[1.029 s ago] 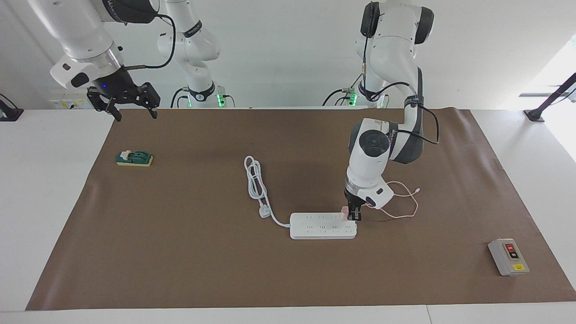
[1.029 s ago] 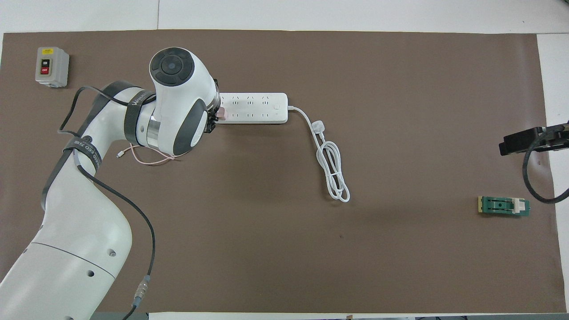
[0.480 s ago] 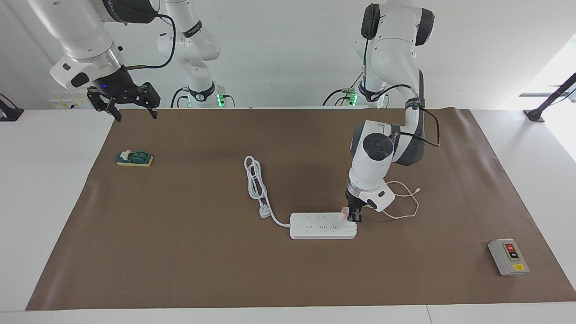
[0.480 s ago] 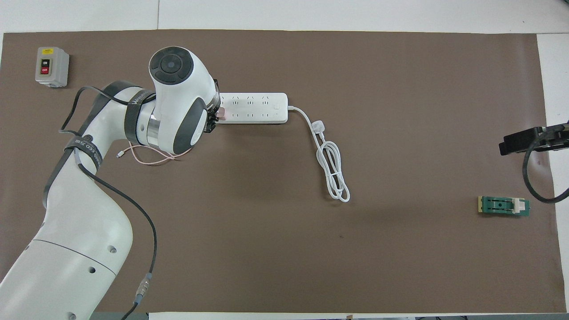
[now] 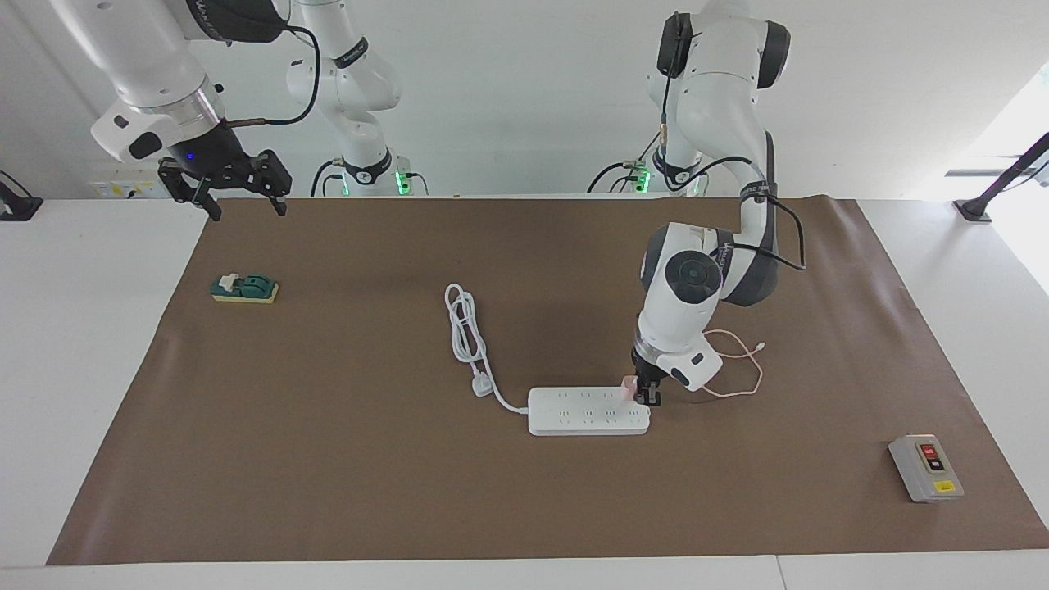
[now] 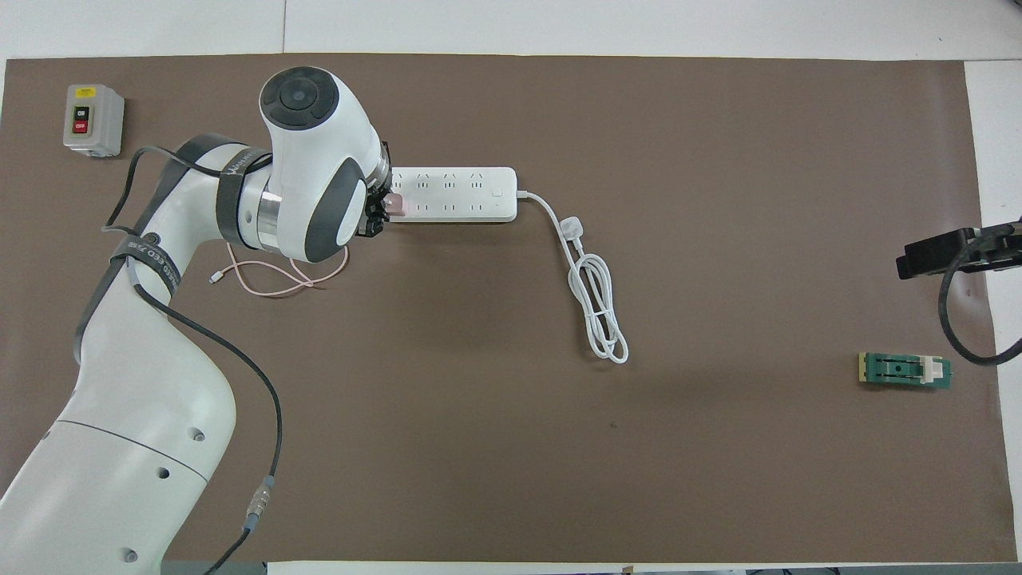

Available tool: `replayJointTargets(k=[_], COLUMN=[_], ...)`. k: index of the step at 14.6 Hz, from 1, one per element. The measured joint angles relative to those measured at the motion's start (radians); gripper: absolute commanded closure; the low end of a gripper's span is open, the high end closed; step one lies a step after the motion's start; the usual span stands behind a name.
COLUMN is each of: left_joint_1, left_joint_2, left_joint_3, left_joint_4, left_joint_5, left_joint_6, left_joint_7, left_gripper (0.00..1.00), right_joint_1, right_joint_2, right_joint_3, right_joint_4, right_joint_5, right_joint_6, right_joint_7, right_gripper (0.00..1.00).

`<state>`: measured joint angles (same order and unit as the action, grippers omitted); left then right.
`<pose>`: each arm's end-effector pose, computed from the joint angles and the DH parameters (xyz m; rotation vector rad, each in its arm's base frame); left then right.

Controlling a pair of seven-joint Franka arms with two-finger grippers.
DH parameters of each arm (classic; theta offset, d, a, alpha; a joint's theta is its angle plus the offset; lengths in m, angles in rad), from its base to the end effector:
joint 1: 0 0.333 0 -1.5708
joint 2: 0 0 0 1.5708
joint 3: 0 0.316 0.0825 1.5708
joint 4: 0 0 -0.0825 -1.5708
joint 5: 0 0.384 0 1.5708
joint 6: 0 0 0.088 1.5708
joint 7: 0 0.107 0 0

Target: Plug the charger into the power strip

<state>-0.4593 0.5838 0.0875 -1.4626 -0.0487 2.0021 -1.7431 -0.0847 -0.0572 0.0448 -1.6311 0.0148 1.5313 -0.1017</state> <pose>0.6522 -0.2687 0.3391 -2.3937 -1.9740 0.0256 0.5316 -0.0189 0.6238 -3.1242 -0.0968 0.0652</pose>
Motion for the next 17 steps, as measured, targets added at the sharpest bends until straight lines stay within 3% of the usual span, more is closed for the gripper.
replayJointTargets(k=[7,17], left_joint_1=[0.121,0.296], left_joint_2=[-0.101,-0.297], left_joint_3=[0.01,0.013], left_joint_4=[0.14,0.148], left_joint_5=[0.007,0.01], left_joint_6=[-0.168,-0.412], left_joint_7=[0.132,0.945], left_gripper=[0.0,0.0], right_joint_1=[0.0,0.0], right_joint_2=[0.0,0.0], right_joint_3=[0.0,0.0], right_joint_4=[0.0,0.0], right_joint_5=[0.0,0.0], right_joint_6=[0.0,0.0], right_joint_7=[0.0,0.0], right_gripper=[0.0,0.0])
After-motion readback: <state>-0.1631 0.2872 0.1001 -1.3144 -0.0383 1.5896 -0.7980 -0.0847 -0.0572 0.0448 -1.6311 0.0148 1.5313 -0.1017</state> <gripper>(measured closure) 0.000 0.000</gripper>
